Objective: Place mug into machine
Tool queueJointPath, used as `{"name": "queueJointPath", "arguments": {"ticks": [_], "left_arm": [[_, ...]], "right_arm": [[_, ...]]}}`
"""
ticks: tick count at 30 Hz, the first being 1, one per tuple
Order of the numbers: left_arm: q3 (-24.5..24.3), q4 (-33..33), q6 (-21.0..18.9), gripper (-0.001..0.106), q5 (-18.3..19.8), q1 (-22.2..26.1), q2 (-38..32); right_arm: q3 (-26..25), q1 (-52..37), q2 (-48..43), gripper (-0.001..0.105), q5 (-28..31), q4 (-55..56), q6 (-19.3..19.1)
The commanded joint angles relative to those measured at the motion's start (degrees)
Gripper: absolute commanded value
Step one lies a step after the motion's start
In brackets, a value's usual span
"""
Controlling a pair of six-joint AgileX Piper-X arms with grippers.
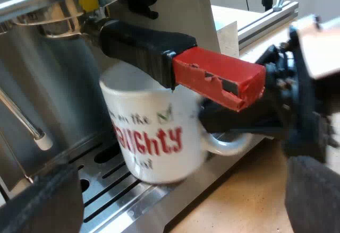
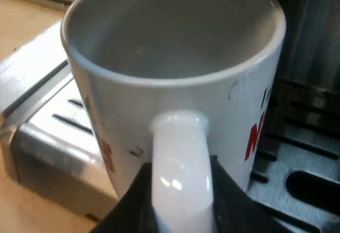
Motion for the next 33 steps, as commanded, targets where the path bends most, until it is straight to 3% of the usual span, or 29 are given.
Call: {"name": "queueJointPath", "arguments": {"ticks": [1, 12, 15, 23, 33], "left_arm": [[-0.19, -1.02, -0.49, 0.078, 0.42, -0.13, 0.11], [-0.19, -1.02, -0.49, 0.078, 0.42, -0.13, 0.11], [-0.19, -1.02, -0.49, 0.078, 0.42, -0.13, 0.11], [-0.19, -1.02, -0.49, 0.078, 0.42, -0.13, 0.11], [-0.19, -1.33, -0.49, 0.078, 0.42, -0.13, 0.11]], "right_arm": [[-1.87, -1.67, 0.85, 0.0, 0.32, -2.16, 2.6], [-4.18, -3.07, 3.43, 0.0, -0.36, -2.05, 1.72], [-4.18, -3.07, 3.43, 0.001, -0.46, -2.18, -1.35], [-4.18, -2.95, 3.43, 0.045, -4.25, -2.17, -2.29], [-4.18, -1.69, 3.18, 0.047, -2.02, -2.17, -1.84]]}}
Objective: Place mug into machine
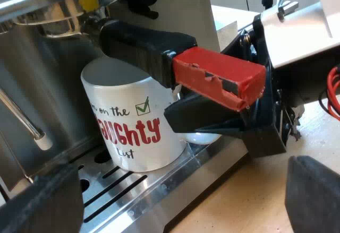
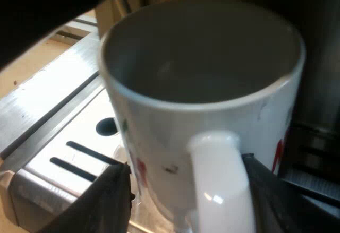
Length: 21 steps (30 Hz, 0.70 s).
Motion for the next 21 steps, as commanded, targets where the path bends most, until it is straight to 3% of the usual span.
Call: {"name": "queueJointPath", "arguments": {"ticks": [1, 8, 21], "left_arm": [[-0.19, -1.77, -0.49, 0.078, 0.42, -0.13, 0.11], [-0.19, -1.91, -0.74, 0.078, 0.42, -0.13, 0.11], [-0.19, -1.91, -0.74, 0.078, 0.42, -0.13, 0.11]], "right_arm": [[-0.5, -0.07, 0.86, 0.047, 0.55, -1.06, -0.44], [-0.67, -0.08, 6.05, 0.047, 1.19, -9.96, -0.65], [-4.93, -0.68, 10.56, 0.047, 3.72, -11.13, -0.65]]}}
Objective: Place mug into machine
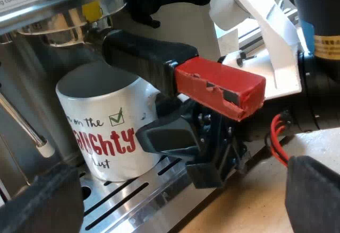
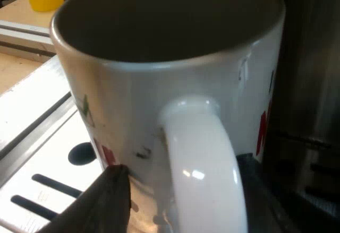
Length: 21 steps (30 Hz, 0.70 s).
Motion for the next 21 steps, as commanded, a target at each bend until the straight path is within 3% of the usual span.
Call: {"name": "queueJointPath", "arguments": {"ticks": [1, 6, 12, 17, 21], "left_arm": [[-0.19, -0.82, -0.58, 0.078, 0.42, -0.13, 0.11], [-0.19, -0.82, -0.58, 0.078, 0.24, -0.13, 0.11], [-0.5, -1.2, -0.58, 0.078, -0.18, -0.13, 0.11], [-3.65, -0.51, -0.58, 0.078, -0.07, -0.13, 0.11], [-6.7, -0.28, -0.58, 0.078, -0.07, -0.13, 0.11]], "right_arm": [[-1.15, -0.71, 0.25, 0.047, 0.36, -1.14, -0.65], [-0.9, -0.25, -1.48, 0.047, 1.4, 1.45, -0.65], [0.4, 2.51, -8.32, 0.047, 6.45, 14.38, -0.65], [4.65, 5.16, -17.05, 0.047, 12.05, 24.45, -0.65], [7.51, 6.92, -23.07, 0.047, 12.41, 29.23, -0.65]]}}
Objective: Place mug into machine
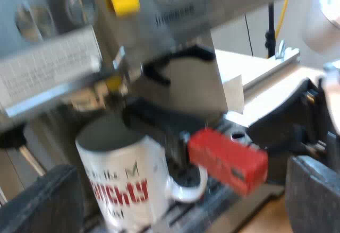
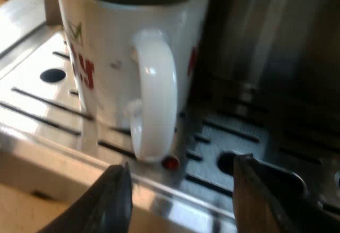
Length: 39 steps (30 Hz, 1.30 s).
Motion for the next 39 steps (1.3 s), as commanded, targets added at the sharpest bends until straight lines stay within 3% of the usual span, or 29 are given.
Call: {"name": "queueJointPath", "arguments": {"ticks": [1, 7, 12, 13, 15, 19, 23, 33, 39], "left_arm": [[-3.02, 0.14, -0.58, 0.078, -0.07, -0.13, 0.11], [-10.43, 11.39, -0.58, 0.078, -0.07, -0.13, 0.0], [-16.6, 21.39, -0.58, 0.078, -0.07, -0.13, -0.32], [-17.99, 23.44, -0.58, 0.078, -0.07, -0.13, -0.61], [-19.6, 25.74, -0.58, 0.078, -0.07, -0.13, -1.51], [-21.09, 27.74, -0.79, 0.078, -0.07, -0.13, -5.18], [-21.08, 27.85, -0.78, 0.078, -0.07, -0.13, -8.08], [-21.08, 29.77, -1.5, 0.078, 1.62, -0.13, -8.45], [-21.08, 29.77, -1.66, 0.078, 2.26, -0.13, -8.45]], "right_arm": [[1.99, 1.67, -5.44, 0.047, 1.03, 3.4, -0.65], [2.25, 4.91, -14.57, 0.043, 1.72, 5.28, -0.65], [2.25, 7.59, -18.94, 0.014, 1.9, 5.28, -0.8], [2.04, 8.83, -19.94, 0.0, 1.9, 5.28, -3.26], [1.45, 10.34, -20.04, 0.0, 2.11, 5.17, -5.71], [-0.91, 12.66, -19.43, 0.0, 5.72, 4.66, -6.18], [-3.75, 12.64, -16.93, 0.0, 11.28, 1.87, -3.07], [-11.87, 11.81, -5.88, 0.0, 12.13, -5.45, -3.3], [-18.27, 9.51, 0.45, 0.0, 13.5, -5.59, -5.82]]}}
